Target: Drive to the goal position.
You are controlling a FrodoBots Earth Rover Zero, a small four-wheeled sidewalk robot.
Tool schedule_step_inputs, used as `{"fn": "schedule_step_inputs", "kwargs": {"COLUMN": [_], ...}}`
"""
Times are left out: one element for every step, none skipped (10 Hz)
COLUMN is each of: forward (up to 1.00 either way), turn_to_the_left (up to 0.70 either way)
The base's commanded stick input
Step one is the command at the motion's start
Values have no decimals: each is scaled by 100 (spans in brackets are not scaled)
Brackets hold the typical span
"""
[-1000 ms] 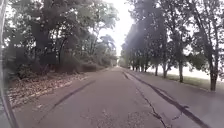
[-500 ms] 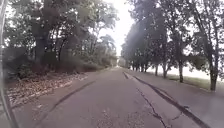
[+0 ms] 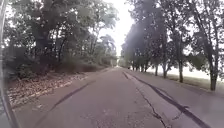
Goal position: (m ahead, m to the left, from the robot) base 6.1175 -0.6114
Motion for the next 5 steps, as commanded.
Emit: {"fn": "schedule_step_inputs", "kwargs": {"forward": [7,7,7,7,7], "turn_to_the_left": [0,0,0,0,0]}}
